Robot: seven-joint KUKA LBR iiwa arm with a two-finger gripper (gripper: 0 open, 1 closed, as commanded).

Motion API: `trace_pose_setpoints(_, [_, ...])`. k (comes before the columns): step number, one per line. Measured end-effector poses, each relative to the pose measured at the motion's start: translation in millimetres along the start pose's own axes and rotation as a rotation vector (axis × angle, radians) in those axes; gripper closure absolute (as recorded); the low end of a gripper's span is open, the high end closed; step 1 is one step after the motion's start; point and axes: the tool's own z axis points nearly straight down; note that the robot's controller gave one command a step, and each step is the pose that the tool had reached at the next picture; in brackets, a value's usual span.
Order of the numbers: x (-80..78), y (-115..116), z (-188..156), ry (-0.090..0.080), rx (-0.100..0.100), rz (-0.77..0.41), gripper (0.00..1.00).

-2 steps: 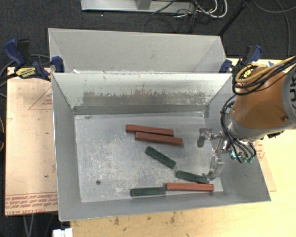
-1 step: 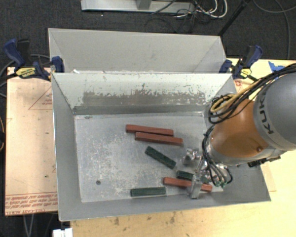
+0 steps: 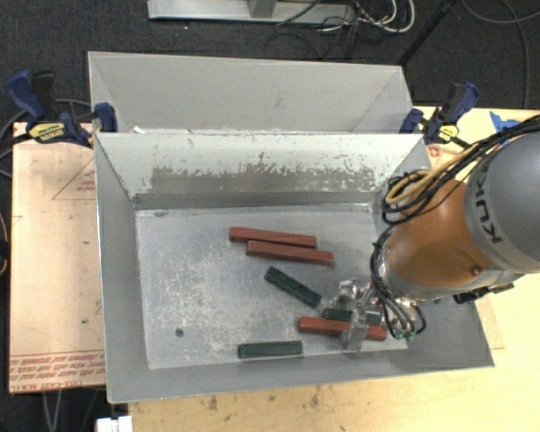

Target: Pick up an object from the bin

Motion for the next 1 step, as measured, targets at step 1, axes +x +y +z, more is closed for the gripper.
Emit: trace_pose_setpoints(1, [-4.5,-8.1,-135.3,-0.003,0.000,-0.288,1.00])
